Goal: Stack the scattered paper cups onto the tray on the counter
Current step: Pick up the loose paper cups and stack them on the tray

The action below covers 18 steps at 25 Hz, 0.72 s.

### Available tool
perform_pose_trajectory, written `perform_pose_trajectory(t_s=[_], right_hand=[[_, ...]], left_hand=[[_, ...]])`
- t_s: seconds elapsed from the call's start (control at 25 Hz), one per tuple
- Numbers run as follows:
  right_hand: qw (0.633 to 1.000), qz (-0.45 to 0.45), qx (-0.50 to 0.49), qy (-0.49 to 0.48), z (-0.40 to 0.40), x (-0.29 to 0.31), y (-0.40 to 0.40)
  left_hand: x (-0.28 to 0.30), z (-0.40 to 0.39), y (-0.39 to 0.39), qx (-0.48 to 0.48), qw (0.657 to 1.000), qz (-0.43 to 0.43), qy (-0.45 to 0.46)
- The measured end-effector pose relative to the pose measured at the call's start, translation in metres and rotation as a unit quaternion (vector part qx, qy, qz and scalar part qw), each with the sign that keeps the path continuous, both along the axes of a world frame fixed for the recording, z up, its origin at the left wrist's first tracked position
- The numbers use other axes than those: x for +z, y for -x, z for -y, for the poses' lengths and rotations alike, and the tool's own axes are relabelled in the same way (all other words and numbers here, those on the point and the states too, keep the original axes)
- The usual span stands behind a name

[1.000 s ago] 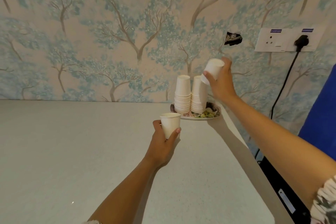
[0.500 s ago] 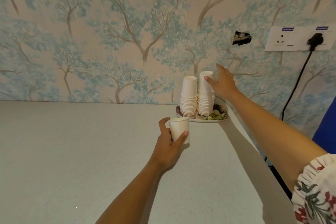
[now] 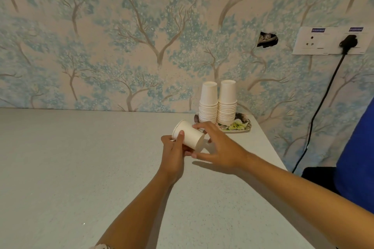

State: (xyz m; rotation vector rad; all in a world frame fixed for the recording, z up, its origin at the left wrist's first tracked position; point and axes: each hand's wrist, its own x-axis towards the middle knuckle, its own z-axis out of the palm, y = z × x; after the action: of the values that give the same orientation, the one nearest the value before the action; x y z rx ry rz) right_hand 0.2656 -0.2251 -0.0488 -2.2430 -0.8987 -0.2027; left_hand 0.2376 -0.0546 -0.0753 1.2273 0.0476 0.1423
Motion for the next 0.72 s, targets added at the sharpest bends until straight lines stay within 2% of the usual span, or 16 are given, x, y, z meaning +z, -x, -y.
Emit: perform_pose_trajectory(t_s=[0.12, 0.28, 0.44, 0.6, 0.72], right_hand=[[0.997, -0.031, -0.004, -0.067, -0.012, -0.009, 0.002], [0.989, 0.048, -0.031, -0.137, -0.016, 0.008, -0.009], [0.955, 0.092, -0.171, -0.224, 0.002, 0.059, -0.036], [0.929, 0.118, -0.305, -0.173, 0.038, 0.111, -0.082], [0.929, 0.142, -0.332, -0.086, 0.049, 0.128, -0.107]], left_hand=[[-0.004, 0.002, -0.001, -0.008, 0.999, -0.011, -0.037], [-0.004, 0.003, -0.001, -0.007, 0.998, 0.007, -0.056], [-0.004, 0.002, -0.003, -0.007, 0.999, 0.01, -0.049], [-0.003, 0.003, -0.003, -0.013, 0.997, 0.006, -0.074], [-0.001, 0.004, -0.002, -0.013, 0.997, 0.001, -0.08]])
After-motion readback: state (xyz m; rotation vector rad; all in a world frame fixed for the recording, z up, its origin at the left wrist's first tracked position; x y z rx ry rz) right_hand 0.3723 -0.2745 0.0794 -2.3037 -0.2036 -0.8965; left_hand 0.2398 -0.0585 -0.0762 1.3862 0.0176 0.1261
